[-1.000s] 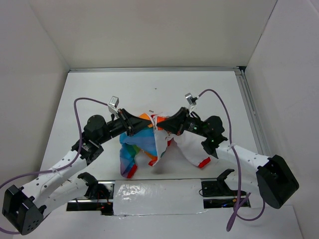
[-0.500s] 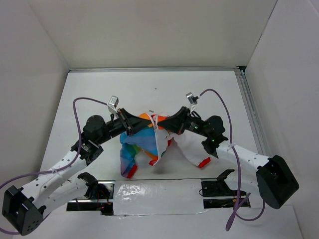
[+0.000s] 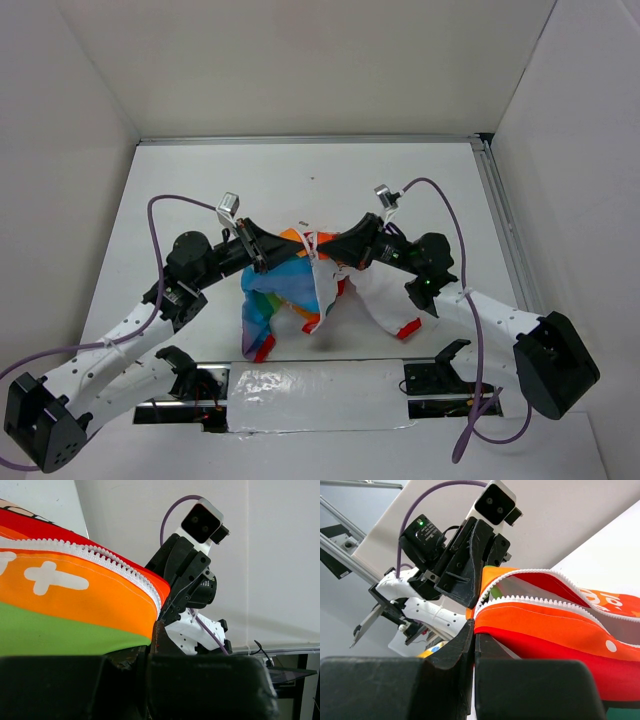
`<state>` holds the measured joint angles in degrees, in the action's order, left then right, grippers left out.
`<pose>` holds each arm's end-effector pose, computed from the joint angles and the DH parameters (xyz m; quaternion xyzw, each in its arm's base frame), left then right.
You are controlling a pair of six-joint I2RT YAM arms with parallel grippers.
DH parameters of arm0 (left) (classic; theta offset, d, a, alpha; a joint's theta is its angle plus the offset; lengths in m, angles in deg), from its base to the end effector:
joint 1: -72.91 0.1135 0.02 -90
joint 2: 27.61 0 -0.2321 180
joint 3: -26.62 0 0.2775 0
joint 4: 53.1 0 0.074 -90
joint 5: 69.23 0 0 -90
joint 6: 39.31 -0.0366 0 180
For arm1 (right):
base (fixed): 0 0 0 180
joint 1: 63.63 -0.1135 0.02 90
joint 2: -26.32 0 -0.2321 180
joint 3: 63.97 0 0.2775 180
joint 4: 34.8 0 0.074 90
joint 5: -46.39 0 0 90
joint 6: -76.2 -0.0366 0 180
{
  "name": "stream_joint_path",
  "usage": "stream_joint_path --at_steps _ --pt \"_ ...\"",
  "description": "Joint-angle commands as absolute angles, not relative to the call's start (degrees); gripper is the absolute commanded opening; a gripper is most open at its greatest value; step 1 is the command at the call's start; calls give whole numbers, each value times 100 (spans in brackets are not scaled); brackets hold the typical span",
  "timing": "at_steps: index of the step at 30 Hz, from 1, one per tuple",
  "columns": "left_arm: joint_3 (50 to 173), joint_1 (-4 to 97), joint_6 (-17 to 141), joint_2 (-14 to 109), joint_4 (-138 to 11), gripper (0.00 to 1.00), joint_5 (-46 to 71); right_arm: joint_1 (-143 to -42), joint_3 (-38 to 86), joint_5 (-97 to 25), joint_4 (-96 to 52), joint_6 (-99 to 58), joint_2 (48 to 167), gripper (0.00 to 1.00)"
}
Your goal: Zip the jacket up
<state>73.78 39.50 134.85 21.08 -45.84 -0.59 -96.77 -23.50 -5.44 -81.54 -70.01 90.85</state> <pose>0.2028 -0.1497 0.2912 -0.1583 0.6545 -0.6877 0.2713 0.2124 0.1657 0.2495 -0.1619 0.5676 0.6819 0.4319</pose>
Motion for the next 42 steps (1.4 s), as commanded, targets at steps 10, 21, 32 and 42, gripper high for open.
stream_joint_path --at_steps 10,21,32,42 --pt "7715 3978 13137 2442 -3868 0 -805 -9580 -2151 -467 -8788 -7180 9048 0" --pt "7602 3978 13251 2566 -3940 0 -832 -9544 -2274 -599 -8999 -7383 8916 0" --pt "7426 3978 13576 2469 -3869 0 -911 -9544 -2389 -792 -9201 -7524 8951 0" --pt "7408 3978 13717 2732 -3650 0 -1183 -9536 -2442 -828 -9562 -7779 9030 0"
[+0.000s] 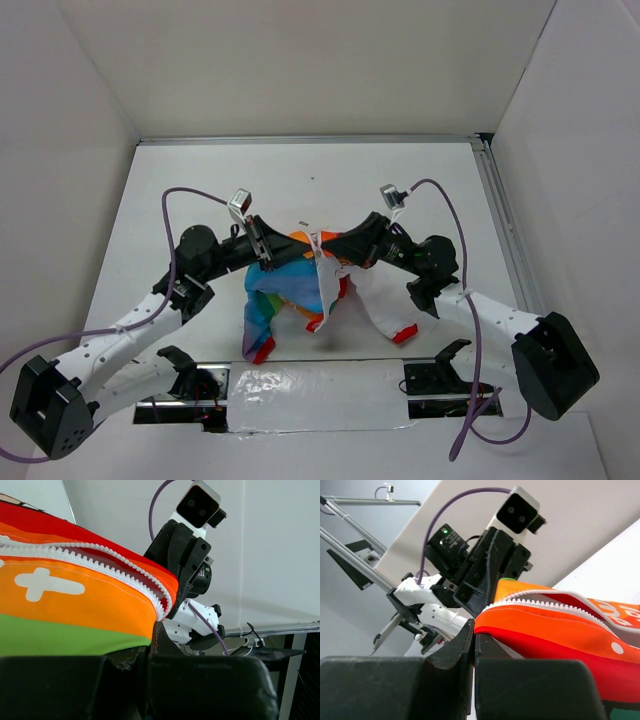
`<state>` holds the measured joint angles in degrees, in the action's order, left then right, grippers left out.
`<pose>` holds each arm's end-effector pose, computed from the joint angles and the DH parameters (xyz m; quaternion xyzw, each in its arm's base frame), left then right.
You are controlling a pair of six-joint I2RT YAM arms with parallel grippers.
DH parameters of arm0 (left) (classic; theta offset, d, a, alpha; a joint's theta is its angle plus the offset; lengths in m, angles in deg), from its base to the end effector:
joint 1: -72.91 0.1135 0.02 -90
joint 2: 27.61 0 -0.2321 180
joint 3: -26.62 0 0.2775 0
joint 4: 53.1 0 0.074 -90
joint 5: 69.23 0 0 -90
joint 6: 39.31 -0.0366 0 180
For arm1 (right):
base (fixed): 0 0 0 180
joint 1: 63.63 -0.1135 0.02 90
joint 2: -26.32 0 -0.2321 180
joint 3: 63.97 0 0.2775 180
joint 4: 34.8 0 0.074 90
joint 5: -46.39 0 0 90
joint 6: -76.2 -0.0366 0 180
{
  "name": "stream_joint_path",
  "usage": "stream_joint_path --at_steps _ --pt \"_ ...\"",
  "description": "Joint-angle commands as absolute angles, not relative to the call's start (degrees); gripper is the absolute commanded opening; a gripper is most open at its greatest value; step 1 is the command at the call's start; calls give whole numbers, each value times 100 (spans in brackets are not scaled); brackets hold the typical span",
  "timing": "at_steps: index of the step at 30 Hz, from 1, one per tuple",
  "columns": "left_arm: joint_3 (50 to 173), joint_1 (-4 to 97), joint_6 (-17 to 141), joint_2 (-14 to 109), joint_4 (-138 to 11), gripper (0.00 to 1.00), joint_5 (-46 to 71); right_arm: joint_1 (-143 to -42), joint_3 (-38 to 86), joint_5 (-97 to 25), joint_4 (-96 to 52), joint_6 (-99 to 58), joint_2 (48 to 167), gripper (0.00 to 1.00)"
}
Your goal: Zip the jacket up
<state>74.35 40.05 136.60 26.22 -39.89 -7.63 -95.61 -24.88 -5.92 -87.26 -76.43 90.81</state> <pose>0.2126 -0.1580 0.2845 -0.1220 0.6563 -0.7081 0.2303 0.2107 0.1580 0.2508 -0.1351 0.5493 0.7076 0.4234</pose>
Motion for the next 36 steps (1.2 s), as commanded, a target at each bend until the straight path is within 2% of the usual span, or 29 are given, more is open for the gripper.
stream_joint_path --at_steps 1,10,16,24,31,36 --pt "7408 3978 13717 2811 -3623 0 -1218 -9553 -2442 -828 -9605 -7848 9056 0" --pt "7532 3978 13664 2979 -3650 0 -1350 -9553 -2503 -775 -9518 -7841 9048 0" --pt "7514 3986 13568 2742 -3711 0 -1271 -9553 -2556 -1021 -8561 -7243 8732 0" --pt "7522 3969 13305 2583 -3754 0 -1376 -9641 -2618 -1934 -7664 -6663 8450 0" --pt "7944 3654 12760 2952 -4700 0 -1211 -9825 -2504 -1997 -7804 -6864 8547 0" --pt "8278 3460 12277 3146 -5397 0 -780 -9808 -2240 -2129 -7199 -6979 8564 0"
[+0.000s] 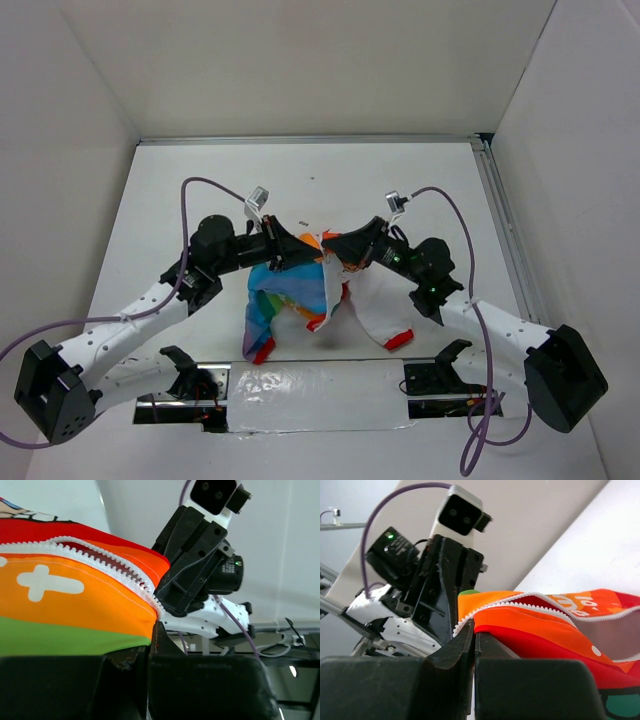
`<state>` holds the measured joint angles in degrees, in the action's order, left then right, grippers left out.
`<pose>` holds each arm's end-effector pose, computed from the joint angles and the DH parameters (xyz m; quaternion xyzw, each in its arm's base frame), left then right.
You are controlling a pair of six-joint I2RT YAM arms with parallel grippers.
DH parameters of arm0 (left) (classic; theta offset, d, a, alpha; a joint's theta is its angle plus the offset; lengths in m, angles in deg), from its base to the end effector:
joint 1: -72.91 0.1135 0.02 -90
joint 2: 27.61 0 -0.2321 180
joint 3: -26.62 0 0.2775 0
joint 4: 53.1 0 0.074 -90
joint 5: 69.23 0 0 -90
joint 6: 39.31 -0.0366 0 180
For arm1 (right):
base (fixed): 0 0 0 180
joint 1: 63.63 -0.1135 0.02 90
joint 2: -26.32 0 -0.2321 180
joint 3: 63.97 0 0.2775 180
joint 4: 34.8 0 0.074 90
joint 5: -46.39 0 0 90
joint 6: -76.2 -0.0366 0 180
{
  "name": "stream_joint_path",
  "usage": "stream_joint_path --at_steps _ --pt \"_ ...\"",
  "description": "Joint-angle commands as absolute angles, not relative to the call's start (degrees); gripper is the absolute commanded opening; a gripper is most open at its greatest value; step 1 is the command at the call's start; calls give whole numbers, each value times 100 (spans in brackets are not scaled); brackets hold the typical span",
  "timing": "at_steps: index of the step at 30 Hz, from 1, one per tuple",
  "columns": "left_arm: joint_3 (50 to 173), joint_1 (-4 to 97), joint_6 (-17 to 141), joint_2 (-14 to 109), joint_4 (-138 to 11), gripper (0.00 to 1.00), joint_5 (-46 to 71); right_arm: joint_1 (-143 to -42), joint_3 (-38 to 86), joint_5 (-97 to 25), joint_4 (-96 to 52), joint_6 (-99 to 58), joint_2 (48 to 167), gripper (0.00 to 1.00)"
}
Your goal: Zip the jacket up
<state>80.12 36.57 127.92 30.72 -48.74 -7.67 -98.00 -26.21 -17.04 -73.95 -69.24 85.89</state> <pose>0.2159 -0.1805 0.2868 -0.0783 0.7053 -0.6666 0.2280 0.2070 0.1614 0.2423 -0.0766 0.6007 0.6499 0.4592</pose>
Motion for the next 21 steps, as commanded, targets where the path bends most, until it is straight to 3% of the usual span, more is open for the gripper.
stream_joint_path --at_steps 1,7,21 --pt "8365 3355 12267 3163 -5616 0 -605 -9764 -2161 -2129 -7110 -7057 8547 0" --pt "8305 3011 12214 3119 -6706 0 582 -9545 -1993 -2067 -6539 -7348 8380 0" --pt "8647 2747 11292 3611 -7253 0 391 -8832 -2020 -1830 -5668 -7621 8028 0"
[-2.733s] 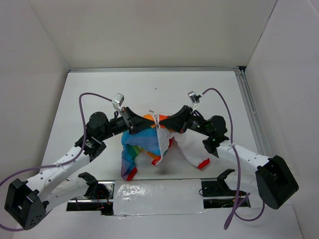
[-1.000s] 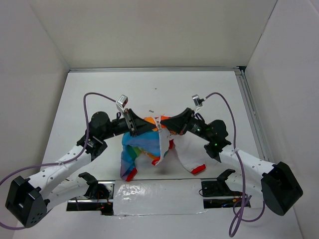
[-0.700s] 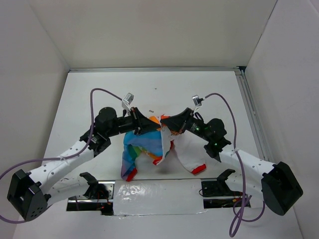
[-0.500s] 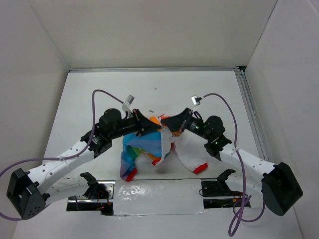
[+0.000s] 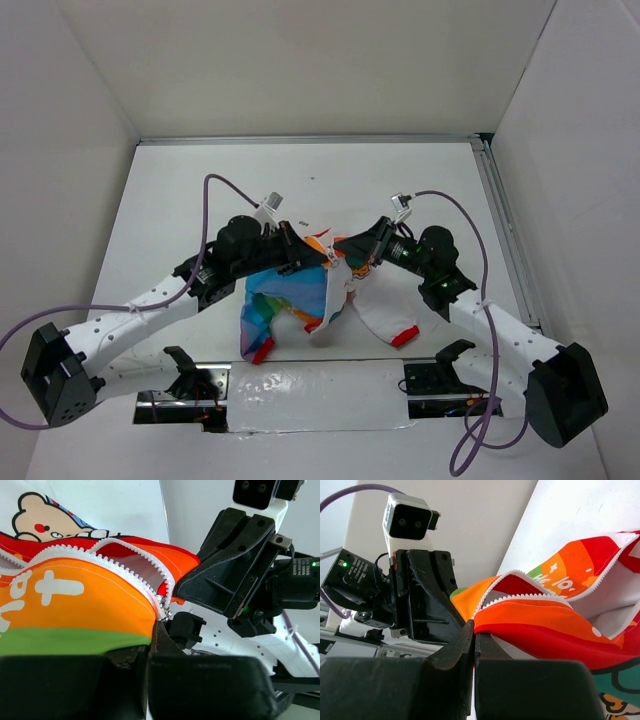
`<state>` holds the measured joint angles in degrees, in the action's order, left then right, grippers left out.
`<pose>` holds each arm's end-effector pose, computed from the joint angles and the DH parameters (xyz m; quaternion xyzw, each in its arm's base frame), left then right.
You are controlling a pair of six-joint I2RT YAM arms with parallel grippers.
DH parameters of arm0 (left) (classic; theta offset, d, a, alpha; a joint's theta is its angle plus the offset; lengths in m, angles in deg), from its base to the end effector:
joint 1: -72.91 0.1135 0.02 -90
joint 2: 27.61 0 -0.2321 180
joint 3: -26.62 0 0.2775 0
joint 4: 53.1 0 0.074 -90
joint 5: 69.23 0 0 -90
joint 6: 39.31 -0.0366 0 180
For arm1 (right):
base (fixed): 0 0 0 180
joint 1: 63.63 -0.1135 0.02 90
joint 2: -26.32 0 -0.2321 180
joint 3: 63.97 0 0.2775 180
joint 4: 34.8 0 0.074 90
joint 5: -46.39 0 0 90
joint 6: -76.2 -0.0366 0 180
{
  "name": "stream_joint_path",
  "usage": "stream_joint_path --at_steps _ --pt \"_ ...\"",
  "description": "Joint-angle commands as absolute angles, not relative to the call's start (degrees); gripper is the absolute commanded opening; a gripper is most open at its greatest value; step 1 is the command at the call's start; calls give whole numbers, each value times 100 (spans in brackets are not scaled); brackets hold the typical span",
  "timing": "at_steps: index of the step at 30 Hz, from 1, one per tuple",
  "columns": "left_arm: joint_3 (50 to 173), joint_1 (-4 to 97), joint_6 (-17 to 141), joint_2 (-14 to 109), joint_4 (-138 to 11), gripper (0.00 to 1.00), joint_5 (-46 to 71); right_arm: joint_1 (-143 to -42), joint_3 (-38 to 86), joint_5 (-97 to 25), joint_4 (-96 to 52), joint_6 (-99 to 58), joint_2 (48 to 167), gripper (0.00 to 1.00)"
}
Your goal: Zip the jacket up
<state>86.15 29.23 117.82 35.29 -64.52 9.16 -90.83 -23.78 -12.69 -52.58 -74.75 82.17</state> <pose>0.2101 -0.2108 0.2758 -0.0997 0.7843 -0.5452 0.2787 0.2246 0.1366 0.2346 0.0105 0.6957 0.6156 0.3699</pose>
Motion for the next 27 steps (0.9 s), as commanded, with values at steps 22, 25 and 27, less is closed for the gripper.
stream_joint_path --at_steps 22,25,27 --pt "10097 3055 11247 4411 -8578 0 205 -9428 -737 -2593 -1468 -5012 8099 51" --pt "10324 3072 11344 4569 -8685 0 126 -9640 -614 -3208 -967 -4686 7993 59" --pt "10352 3081 11370 4596 -8711 0 109 -9781 -561 -3490 -729 -4537 7835 65"
